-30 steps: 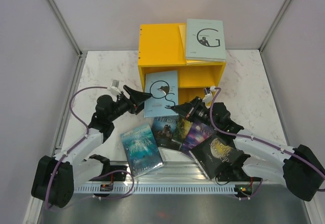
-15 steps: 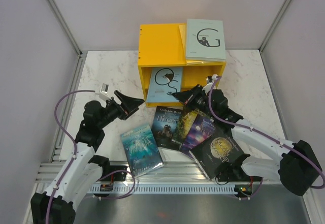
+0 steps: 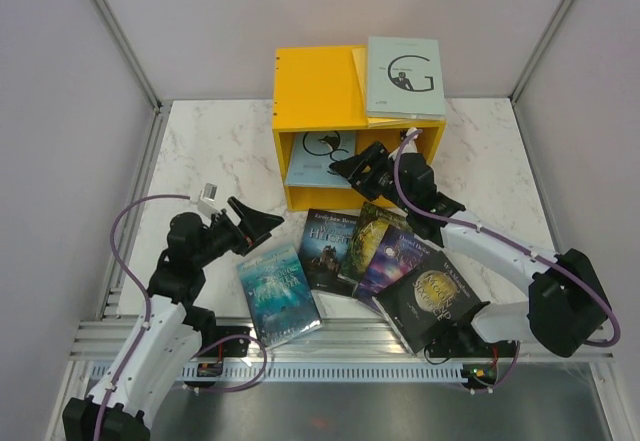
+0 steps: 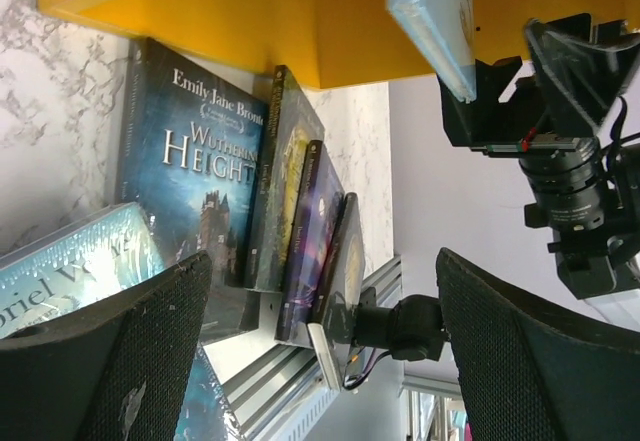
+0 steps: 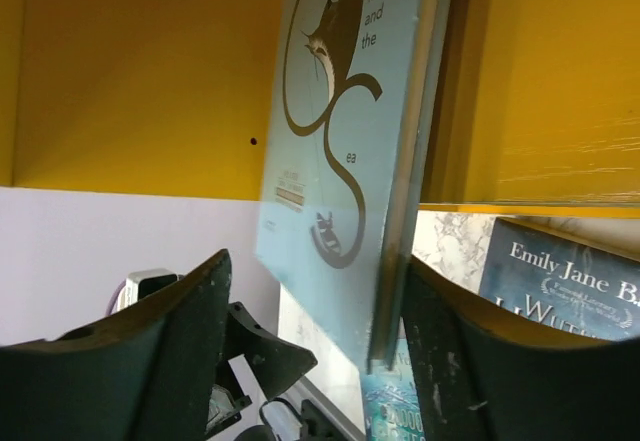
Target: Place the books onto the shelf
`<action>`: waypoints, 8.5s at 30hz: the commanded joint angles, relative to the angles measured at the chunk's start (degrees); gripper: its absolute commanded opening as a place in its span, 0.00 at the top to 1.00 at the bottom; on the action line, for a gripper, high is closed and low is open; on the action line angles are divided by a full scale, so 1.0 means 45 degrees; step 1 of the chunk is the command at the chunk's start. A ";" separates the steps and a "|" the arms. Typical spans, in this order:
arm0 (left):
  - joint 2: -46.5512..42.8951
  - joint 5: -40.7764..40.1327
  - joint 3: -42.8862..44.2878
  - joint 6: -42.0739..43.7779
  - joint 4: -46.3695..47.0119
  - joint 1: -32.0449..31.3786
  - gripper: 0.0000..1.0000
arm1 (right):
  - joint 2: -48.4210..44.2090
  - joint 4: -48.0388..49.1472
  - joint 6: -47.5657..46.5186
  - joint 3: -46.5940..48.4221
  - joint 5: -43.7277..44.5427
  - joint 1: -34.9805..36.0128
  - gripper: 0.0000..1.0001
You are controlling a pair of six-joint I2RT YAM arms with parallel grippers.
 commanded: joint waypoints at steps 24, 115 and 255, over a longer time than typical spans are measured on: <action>-0.0081 -0.0056 -0.0886 0.0504 0.0285 0.0080 0.09 | -0.2724 -0.1460 -0.0218 -0.1820 -0.1138 -0.0166 0.63; -0.0062 -0.3064 -0.2682 0.1168 -0.2978 -0.0037 0.13 | 0.4516 0.7501 0.1655 -0.5746 0.1011 0.8877 0.21; -0.2640 -0.2185 -0.0866 0.1363 -0.4734 0.0002 0.11 | -0.2217 -0.1850 -0.0511 -0.0999 -0.3735 -0.1162 0.31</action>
